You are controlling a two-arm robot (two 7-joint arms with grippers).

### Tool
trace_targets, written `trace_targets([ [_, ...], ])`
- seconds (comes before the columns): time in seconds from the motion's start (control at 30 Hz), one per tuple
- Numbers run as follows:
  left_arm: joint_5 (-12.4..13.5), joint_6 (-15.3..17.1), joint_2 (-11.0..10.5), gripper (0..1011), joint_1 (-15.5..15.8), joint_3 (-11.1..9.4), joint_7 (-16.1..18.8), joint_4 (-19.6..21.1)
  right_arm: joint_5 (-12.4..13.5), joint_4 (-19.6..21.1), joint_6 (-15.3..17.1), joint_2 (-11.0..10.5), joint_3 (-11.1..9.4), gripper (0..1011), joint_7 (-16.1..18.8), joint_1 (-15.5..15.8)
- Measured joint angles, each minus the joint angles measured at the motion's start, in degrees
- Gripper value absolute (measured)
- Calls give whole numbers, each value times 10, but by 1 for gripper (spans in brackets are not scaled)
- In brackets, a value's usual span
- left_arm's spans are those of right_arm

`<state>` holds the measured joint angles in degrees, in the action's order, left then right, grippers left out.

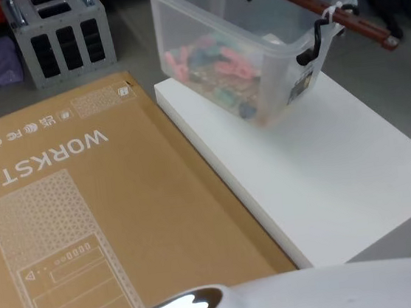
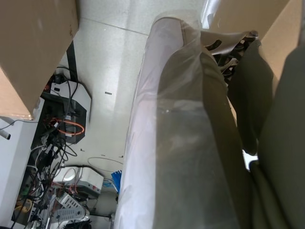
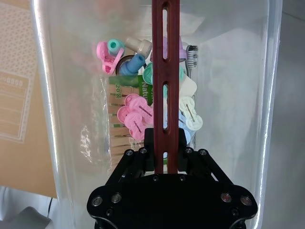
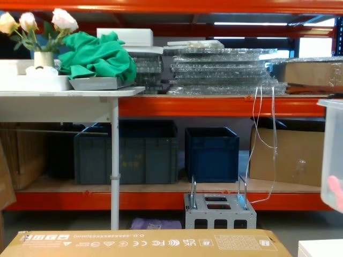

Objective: Use one hand to grasp the basket and place it at the designated location.

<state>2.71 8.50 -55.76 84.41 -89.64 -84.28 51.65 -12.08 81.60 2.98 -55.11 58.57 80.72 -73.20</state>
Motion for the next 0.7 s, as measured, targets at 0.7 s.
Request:
trace_targets([
  [0.7, 0, 0, 0, 0, 0, 0, 0, 0, -52, -93, 59, 24, 0, 234, 11, 6],
])
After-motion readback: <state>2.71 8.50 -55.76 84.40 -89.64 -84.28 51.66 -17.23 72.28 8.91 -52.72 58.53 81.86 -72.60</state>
